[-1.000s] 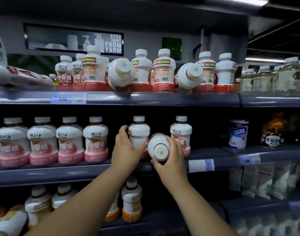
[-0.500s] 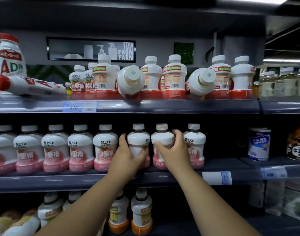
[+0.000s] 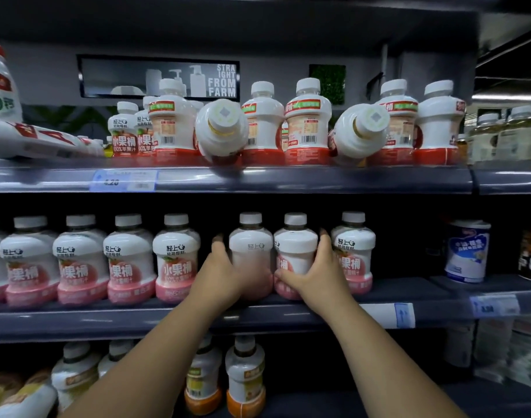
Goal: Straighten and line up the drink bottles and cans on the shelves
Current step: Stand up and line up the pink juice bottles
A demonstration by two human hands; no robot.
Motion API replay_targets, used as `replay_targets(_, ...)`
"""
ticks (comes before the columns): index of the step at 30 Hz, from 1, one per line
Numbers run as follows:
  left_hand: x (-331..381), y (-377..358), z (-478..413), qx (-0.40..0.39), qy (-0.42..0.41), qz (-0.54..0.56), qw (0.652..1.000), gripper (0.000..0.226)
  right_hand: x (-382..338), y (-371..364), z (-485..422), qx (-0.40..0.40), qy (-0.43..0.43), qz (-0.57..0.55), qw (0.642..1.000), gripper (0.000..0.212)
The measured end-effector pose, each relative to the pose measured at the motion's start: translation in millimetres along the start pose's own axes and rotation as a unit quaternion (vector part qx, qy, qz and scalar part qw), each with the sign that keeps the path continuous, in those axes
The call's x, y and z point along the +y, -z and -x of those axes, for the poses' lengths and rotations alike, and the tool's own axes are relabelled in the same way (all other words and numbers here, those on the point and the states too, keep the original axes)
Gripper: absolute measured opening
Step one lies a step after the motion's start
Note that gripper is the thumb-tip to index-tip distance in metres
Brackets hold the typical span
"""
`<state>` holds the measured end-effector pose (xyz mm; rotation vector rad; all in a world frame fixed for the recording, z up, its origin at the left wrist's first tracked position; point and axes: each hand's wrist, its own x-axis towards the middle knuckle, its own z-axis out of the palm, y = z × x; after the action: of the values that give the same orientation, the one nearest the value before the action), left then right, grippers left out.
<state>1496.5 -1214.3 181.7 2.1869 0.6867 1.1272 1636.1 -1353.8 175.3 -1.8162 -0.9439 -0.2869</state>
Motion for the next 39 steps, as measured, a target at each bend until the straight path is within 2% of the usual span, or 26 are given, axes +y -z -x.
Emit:
replay_targets(2, -3, -2, 3, 0.019, -0.003, -0.026, 0.999, 0.080, 4, 0, 0, -0.008, -0.006, -0.020, 1.000, 0.118)
replay_targets(5, -5, -4, 7, 0.031, -0.016, -0.071, 0.997, 0.065, 5, 0, 1, -0.030, 0.010, -0.027, 0.999, 0.096)
replay_targets(7, -3, -5, 9, 0.028, -0.017, -0.086, 0.996, 0.072, 3, 0, 1, -0.026, 0.019, -0.020, 0.999, 0.093)
replay_targets(11, -1, -7, 10, 0.037, -0.011, -0.118, 0.992, 0.091, 4, 2, 0, -0.043, 0.000, -0.020, 0.999, 0.103)
replay_targets(14, -1, -7, 11, 0.043, -0.010, -0.120, 0.992, 0.099, 4, 6, 0, -0.063, -0.002, -0.040, 0.997, 0.092)
replay_targets(17, -2, -6, 11, 0.040, -0.012, -0.117, 0.992, 0.096, 1, 4, 2, -0.051, 0.003, -0.028, 0.998, 0.092)
replay_targets(23, -2, -7, 11, 0.042, -0.003, -0.116, 0.992, 0.084, -1, 9, 2, -0.075, -0.013, -0.037, 0.996, 0.072)
replay_targets(27, -2, -7, 12, 0.041, 0.000, -0.119, 0.992, 0.080, -2, 8, 5, -0.073, -0.007, -0.038, 0.997, 0.079)
replay_targets(31, -1, -7, 14, 0.040, 0.004, -0.125, 0.991, 0.081, -1, 8, 4, -0.075, -0.011, -0.035, 0.997, 0.076)
replay_targets(39, 5, -3, 20, 0.042, -0.001, -0.117, 0.992, 0.088, -1, 5, 3, -0.068, -0.004, -0.012, 0.998, 0.083)
